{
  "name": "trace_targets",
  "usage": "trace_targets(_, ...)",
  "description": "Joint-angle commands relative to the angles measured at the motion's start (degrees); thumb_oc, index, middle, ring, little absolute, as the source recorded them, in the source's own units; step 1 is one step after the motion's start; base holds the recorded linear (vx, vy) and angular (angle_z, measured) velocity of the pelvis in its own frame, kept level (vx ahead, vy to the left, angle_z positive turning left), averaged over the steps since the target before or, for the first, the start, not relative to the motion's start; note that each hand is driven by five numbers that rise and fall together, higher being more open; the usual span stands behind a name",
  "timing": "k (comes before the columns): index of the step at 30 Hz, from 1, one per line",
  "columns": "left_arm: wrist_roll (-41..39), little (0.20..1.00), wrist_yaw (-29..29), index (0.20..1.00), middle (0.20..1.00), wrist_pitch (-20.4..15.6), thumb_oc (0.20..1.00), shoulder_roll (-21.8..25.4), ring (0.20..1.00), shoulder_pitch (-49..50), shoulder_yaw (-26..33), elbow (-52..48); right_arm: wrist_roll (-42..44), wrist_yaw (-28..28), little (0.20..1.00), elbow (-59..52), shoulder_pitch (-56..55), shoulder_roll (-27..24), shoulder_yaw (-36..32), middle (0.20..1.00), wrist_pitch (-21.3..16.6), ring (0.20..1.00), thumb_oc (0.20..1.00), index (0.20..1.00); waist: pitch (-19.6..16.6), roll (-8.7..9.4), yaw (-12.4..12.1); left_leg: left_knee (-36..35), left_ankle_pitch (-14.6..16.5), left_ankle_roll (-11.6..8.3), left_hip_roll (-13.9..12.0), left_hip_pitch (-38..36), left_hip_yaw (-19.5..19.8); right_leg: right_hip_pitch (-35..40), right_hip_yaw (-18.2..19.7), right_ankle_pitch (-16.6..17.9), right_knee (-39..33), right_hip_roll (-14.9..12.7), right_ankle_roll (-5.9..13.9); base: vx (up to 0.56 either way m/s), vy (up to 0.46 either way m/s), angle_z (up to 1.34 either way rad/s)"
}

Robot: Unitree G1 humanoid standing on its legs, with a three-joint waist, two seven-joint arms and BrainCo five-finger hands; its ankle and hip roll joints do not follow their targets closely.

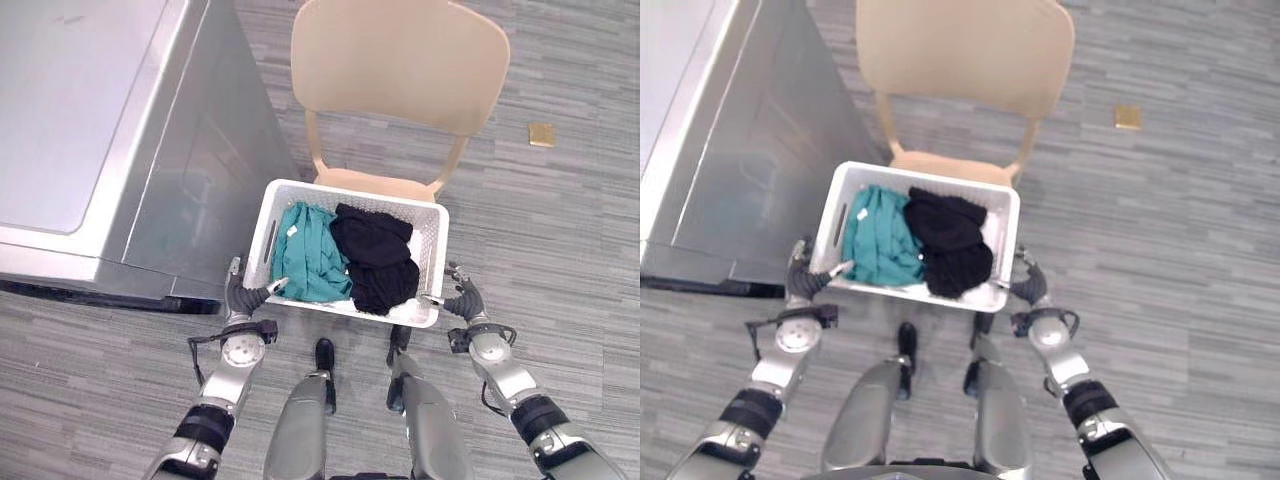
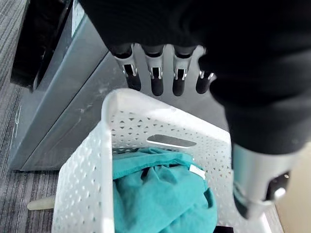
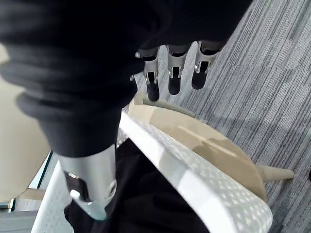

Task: Grab the laundry basket,head to the washer,open it,put in the laundry and shut it.

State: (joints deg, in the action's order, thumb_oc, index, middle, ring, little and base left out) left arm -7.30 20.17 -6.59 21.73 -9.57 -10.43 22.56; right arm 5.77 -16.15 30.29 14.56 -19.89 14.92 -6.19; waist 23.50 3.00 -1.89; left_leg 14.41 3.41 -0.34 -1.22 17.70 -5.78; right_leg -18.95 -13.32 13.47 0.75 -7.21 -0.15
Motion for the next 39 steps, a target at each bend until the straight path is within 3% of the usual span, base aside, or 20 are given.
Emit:
trace_targets(1, 3.65, 1.0, -2.27, 1.0, 1.0, -3.06, 1.0, 1.84, 1.0, 1.16, 0.39, -1.68, 2.04, 1.28, 1.0, -2.78, -1.25, -1.89, -1.26, 1.0, -2.4, 1.0, 1.0, 1.0, -3.53, -1.58, -1.75, -7.8, -4.15, -1.02, -0.85, -1.27, -1.49, 3.66, -0.14, -12.39, 5.6, -1.61, 5.69, 0.08, -0.078, 0.11)
trace_targets(6, 1.53, 1.0, -10.22, 1.0, 1.0, -2.88, 1.0, 3.34, 1.0, 9.5, 2.07, -1.93, -0.06, 8.07, 1.0, -5.28, -8.93, -6.58, -4.07, 1.0, -2.36, 1.0, 1.0, 1.0, -6.43, -0.77, -1.34, -9.83, -4.32, -1.37, -1.42, -6.37, -1.36, 8.88, -0.82, -13.68, 4.24, -0.61, 5.96, 0.06, -0.081, 0.03)
trace_targets(11, 1.08, 1.0, -15.06, 1.0, 1.0, -1.36, 1.0, 2.56, 1.0, 13.48, 2.11, 7.42, -4.92, 12.09, 1.0, -1.34, -12.3, -7.59, -3.07, 1.0, -1.72, 1.0, 1.0, 1.0, -8.55, -1.25, -1.08, -11.68, -4.63, -1.46, -1.91, -10.62, -1.31, 12.53, -1.07, -14.96, 3.58, 0.2, 5.81, 0.05, -0.07, 0.0)
trace_targets(18, 2.03, 1.0, -15.02, 1.0, 1.0, -0.29, 1.0, 0.27, 1.0, 14.13, 2.86, 21.62, -5.43, 11.91, 1.0, 6.02, -13.83, -5.27, -2.64, 1.0, -1.79, 1.0, 1.0, 1.0, -10.43, -2.03, -0.91, -11.36, -4.49, -1.87, -2.25, -12.7, -0.68, 15.43, -0.82, -16.47, 3.15, 1.26, 5.06, 0.04, -0.059, 0.07)
trace_targets(24, 1.23, 1.0, -13.76, 1.0, 1.0, -0.82, 1.0, -1.56, 1.0, 11.88, 1.7, 23.99, -3.3, 10.39, 1.0, 9.46, -13.67, -3.99, -2.7, 1.0, -1.96, 1.0, 1.0, 1.0, -9.24, -2.35, -0.84, -6.25, -4.07, -2.99, -1.94, -7.68, 0.44, 14.44, -2.83, -16.58, 2.6, 0.65, 4.13, -0.1, -0.02, 0.28)
trace_targets(27, 1.42, 1.0, -13.5, 1.0, 1.0, -0.9, 1.0, -1.92, 1.0, 11.5, 1.28, 23.94, -3.24, 9.93, 1.0, 10.84, -13.5, -3.61, -2.68, 1.0, -1.72, 1.0, 1.0, 1.0, -9.24, -2.1, -0.46, -5.35, -3.24, -3.21, -3.37, -7.43, -0.91, 13.98, -4.11, -16.03, 2.48, -0.81, 4.41, -0.08, 0.101, 0.53)
trace_targets(30, 1.81, 1.0, -13.22, 1.0, 1.0, -0.87, 1.0, -2.61, 1.0, 11.81, 0.99, 23.23, -3.51, 9.54, 1.0, 12.95, -13.67, -2.83, -2.75, 1.0, -0.95, 1.0, 1.0, 1.0, -9.8, -1.79, 0.74, -6.11, -3.51, -4.01, -8.34, -9.76, -3.53, 13.99, -5.3, -14.93, 2.07, -3.46, 5.22, -0.01, 0.221, 0.46)
trace_targets(32, 1.65, 1.0, -12.87, 1.0, 1.0, -0.81, 1.0, -3.14, 1.0, 11.64, 0.83, 23.82, -3.07, 9.53, 1.0, 14.03, -14.37, -2.06, -3.39, 1.0, -0.55, 1.0, 1.0, 1.0, -10.72, -2.07, 1.63, -8.4, -4.53, -5.89, -12.12, -12.1, -4.48, 15.02, -5.58, -15.49, 2.06, -4.77, 6.52, 0.09, 0.331, 0.36)
trace_targets(34, 1.81, 1.0, -12.35, 1.0, 1.0, -0.71, 1.0, -3.26, 1.0, 10.7, 0.2, 23.96, -2.41, 9.15, 1.0, 14.71, -14.94, -1.5, -4.35, 1.0, -0.32, 1.0, 1.0, 1.0, -11.25, -2.12, 2.44, -10.05, -6.47, -6.89, -14.29, -11.89, -6.8, 15.07, -6.94, -14.67, 2.0, -6.91, 7.54, 0.04, 0.461, 0.4)
trace_targets(35, 2.84, 1.0, -12.66, 1.0, 1.0, -0.57, 1.0, -3.18, 1.0, 10.07, -0.63, 23.03, -1.59, 9.45, 1.0, 15.33, -16.18, -0.39, -5.99, 1.0, -0.04, 1.0, 1.0, 1.0, -12.37, -2.76, 3.32, -12.51, -6.15, -7.62, -14.79, -13.25, -9.17, 15.51, -8.54, -13.2, 1.41, -8.96, 9.15, 0.04, 0.593, 0.48)
trace_targets(36, 3.25, 1.0, -12.7, 1.0, 1.0, -0.64, 1.0, -3.16, 1.0, 9.47, -1.13, 23.02, -0.78, 9.38, 1.0, 15.84, -16.03, 0.21, -6.4, 1.0, -0.01, 1.0, 1.0, 1.0, -12.63, -2.58, 3.58, -12.0, -5.45, -7.81, -13.96, -12.82, -8.72, 15.52, -8.86, -11.91, 1.0, -10.33, 9.82, 0.06, 0.616, 0.66)
trace_targets(39, 4.66, 1.0, -12.56, 1.0, 1.0, -0.63, 1.0, -1.63, 1.0, 7.8, -2.21, 22.09, 0.39, 9.18, 1.0, 16.59, -16.29, 2.55, -7.09, 1.0, 0.46, 1.0, 1.0, 1.0, -11.86, -0.94, 3.81, -6.99, -1.14, -6.19, -10.55, -10.37, -7.34, 14.82, -7.63, -9.94, 2.62, -13.55, 10.36, 0.01, 0.408, 0.67)
